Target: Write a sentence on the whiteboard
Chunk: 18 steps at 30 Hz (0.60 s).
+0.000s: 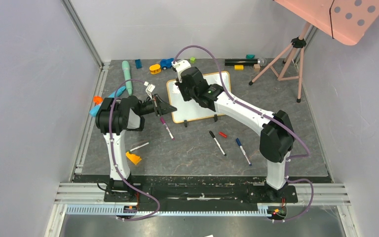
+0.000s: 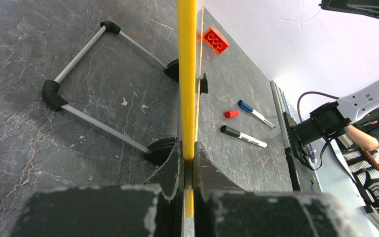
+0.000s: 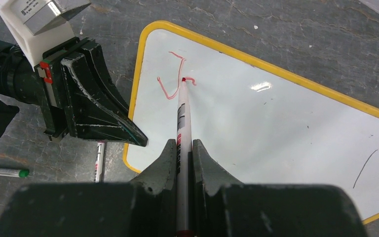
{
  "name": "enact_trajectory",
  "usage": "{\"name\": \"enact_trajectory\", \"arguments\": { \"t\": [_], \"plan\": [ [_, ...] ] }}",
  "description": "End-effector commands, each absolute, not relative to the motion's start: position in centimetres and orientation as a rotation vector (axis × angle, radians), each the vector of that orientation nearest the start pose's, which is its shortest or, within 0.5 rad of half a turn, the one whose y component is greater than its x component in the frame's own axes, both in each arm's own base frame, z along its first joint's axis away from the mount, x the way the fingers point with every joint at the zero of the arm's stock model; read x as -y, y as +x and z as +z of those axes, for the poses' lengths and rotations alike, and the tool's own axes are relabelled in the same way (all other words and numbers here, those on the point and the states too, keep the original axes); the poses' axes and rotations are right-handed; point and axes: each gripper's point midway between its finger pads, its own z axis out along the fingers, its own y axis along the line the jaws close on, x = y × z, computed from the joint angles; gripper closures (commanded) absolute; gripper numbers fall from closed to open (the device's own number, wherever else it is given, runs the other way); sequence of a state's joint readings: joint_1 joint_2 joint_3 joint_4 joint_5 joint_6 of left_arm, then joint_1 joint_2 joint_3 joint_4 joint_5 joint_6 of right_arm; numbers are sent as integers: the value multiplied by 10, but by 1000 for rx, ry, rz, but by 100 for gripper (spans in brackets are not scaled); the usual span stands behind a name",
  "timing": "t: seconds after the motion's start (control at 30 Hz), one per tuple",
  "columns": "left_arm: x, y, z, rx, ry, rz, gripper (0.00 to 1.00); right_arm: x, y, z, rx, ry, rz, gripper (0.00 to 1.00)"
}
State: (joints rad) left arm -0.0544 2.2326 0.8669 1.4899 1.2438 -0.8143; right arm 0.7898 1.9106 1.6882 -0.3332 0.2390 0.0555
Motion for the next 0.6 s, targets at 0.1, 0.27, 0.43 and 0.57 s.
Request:
{"name": "enact_trajectory", "arguments": {
  "t": [0.1, 0.27, 0.43, 0.57],
  "plan": [
    [205, 367, 75, -1628, 680, -1555, 98, -359, 409, 201, -2034, -647, 263, 100],
    [206, 367, 75, -1627, 680, -1553, 98, -347, 405, 195, -2051, -636, 221, 100],
    [206, 367, 75, -1626, 681, -1553, 98, -337, 408, 194, -2054, -607, 159, 100],
    [206, 367, 75, -1626, 680, -1553, 98, -330, 416, 201, -2041, -564, 106, 100]
  ]
}}
